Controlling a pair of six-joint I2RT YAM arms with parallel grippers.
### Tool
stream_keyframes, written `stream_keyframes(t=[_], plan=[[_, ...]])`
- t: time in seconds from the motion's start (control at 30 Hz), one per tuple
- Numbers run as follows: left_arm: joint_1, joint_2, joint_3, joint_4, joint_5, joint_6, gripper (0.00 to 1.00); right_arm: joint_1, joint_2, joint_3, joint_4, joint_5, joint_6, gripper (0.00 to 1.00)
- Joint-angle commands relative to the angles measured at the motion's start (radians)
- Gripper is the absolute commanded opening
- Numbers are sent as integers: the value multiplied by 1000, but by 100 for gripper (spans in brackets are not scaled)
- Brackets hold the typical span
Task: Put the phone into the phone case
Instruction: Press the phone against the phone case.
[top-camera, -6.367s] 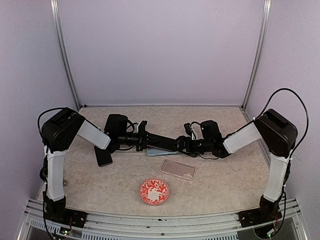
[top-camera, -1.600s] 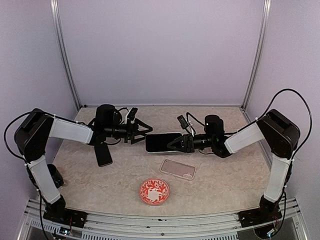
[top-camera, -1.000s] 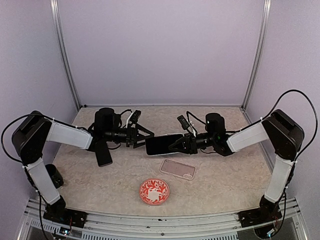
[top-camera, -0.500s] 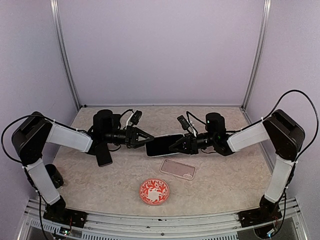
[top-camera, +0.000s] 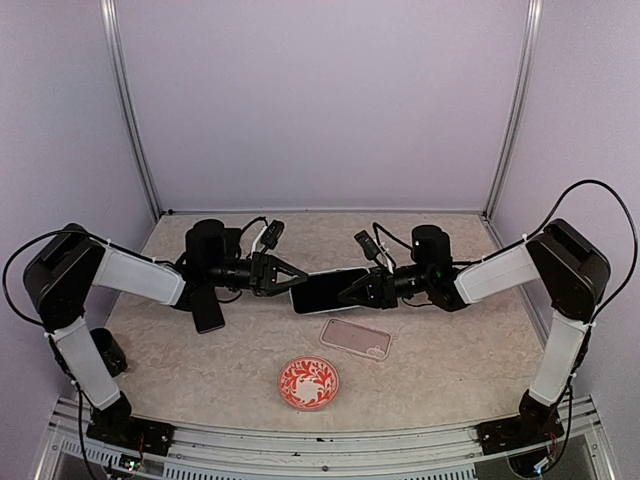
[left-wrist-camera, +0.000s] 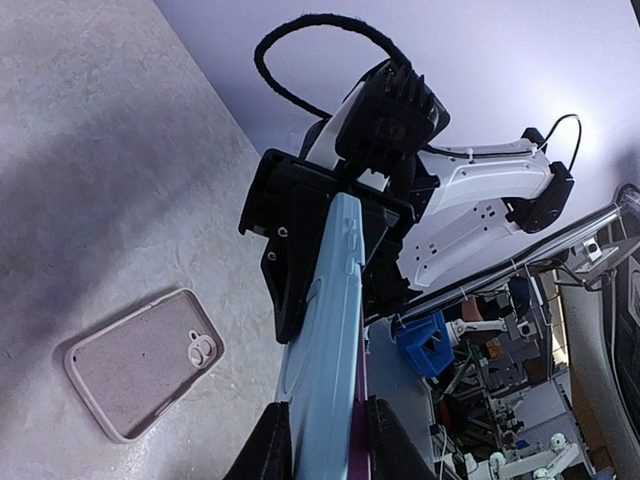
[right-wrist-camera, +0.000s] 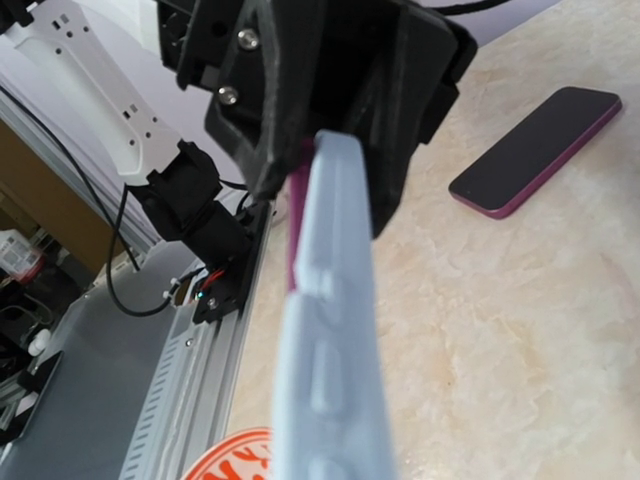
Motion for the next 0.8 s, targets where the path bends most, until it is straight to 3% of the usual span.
stream_keyframes(t=[0.0,0.13,0.4,0.5,0.6,0.77], plan=[[-14,-38,19,-100,-71,63,0,-8,-36,31,19,23,-14,4],[-21,-74,46,-254,-138,180,0,-7,-38,36,21,-4,1,14],[-22,-103,75,-386,-188,276,0,-16,-30,48,68,-88,79,40],[-22,-112,79,-413,-200,297,0,-24,-24,40,136,-120,135,45],[-22,-116,79,-413,-200,301,0,-33,-12,29,218,-142,207,41],[-21,-110,78,-401,-189,291,0,-38,32,17,395,-161,353,5]])
